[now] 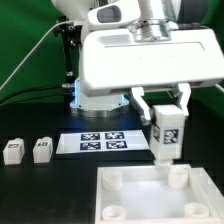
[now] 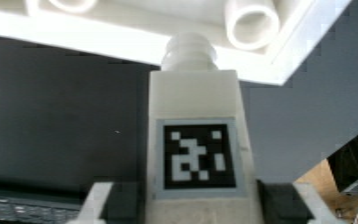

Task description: Assemble one leg

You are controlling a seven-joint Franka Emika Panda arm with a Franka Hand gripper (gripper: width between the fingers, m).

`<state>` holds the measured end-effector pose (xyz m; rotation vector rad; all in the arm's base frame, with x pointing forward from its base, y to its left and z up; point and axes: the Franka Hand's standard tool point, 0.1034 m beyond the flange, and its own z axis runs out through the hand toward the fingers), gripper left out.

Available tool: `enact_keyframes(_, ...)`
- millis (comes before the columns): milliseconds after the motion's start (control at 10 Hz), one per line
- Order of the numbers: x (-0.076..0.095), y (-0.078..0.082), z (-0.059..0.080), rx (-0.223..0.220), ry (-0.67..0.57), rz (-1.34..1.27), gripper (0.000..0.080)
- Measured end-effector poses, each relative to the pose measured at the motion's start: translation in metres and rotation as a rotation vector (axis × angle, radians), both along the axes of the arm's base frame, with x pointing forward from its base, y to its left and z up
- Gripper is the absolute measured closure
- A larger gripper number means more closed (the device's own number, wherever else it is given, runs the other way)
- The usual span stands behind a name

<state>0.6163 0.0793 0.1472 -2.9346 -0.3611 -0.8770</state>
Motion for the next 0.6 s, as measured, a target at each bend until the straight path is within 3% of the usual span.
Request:
enact_keyframes(300, 0.023, 0.014, -0.015, 0.028, -0.011, 0.002, 0.0508)
enact_keyframes(400, 0.025, 0.024, -0.019, 0.034, -0.009, 0.008, 0.0508)
enact_keyframes(600, 0.021, 0.025, -0.024, 0.033, -0.008, 0.011, 0.0508)
